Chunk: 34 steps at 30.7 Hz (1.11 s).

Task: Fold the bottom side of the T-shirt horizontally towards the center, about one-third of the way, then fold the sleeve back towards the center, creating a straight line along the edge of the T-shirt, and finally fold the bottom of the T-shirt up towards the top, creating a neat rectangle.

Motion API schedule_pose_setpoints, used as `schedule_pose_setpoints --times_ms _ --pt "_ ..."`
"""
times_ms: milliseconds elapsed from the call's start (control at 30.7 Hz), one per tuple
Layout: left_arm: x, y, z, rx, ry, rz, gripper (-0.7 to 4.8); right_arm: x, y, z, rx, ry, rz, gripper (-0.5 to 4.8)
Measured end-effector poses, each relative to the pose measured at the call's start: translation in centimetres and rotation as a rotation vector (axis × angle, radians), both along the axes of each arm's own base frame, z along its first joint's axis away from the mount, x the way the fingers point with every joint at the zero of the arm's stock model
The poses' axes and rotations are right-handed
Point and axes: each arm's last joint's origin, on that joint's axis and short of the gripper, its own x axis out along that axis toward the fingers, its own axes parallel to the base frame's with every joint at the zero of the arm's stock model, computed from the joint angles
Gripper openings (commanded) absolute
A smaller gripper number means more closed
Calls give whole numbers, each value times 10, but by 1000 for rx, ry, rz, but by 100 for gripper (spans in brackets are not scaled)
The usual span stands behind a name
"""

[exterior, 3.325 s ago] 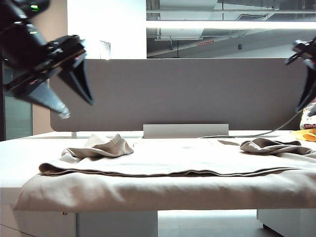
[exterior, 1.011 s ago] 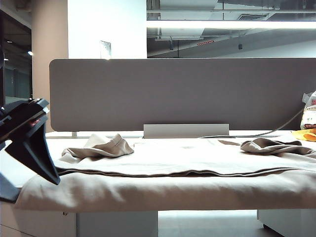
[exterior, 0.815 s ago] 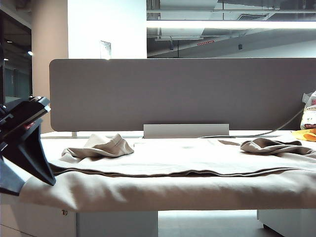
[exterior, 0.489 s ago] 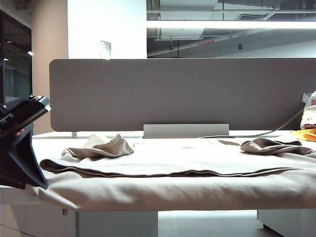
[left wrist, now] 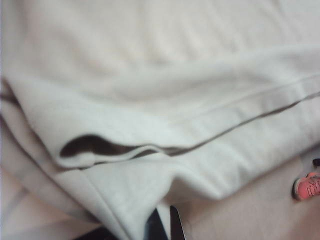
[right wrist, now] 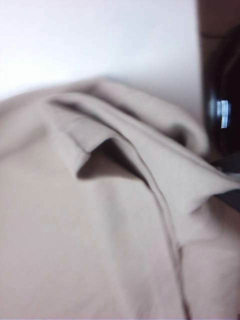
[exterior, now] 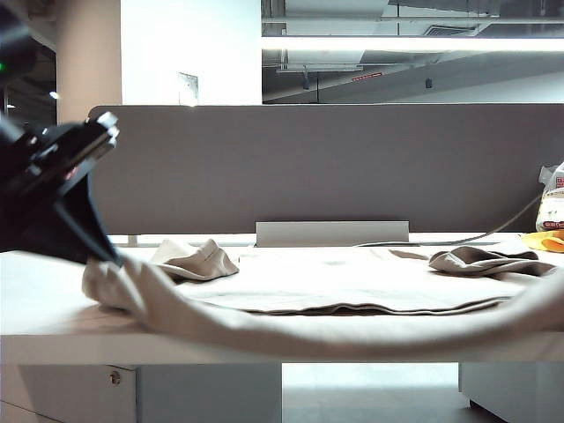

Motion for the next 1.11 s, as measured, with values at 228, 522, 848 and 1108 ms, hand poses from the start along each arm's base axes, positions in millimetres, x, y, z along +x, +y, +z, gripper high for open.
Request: schedule_pose_setpoints --times_ms 228,522,848,1108 --pt "16 -4 34 37 -91 -3 -6 13 -3 37 -11 -100 -9 -2" --pt "50 -11 73 108 -235 25 -6 51 -11 65 -18 -185 -24 -2" --pt "110 -23 69 193 -254 44 -6 115 -22 63 -8 -167 -12 -2" --pt "153 -12 74 229 -315 108 -6 167 -33 72 -12 -212 -6 -2"
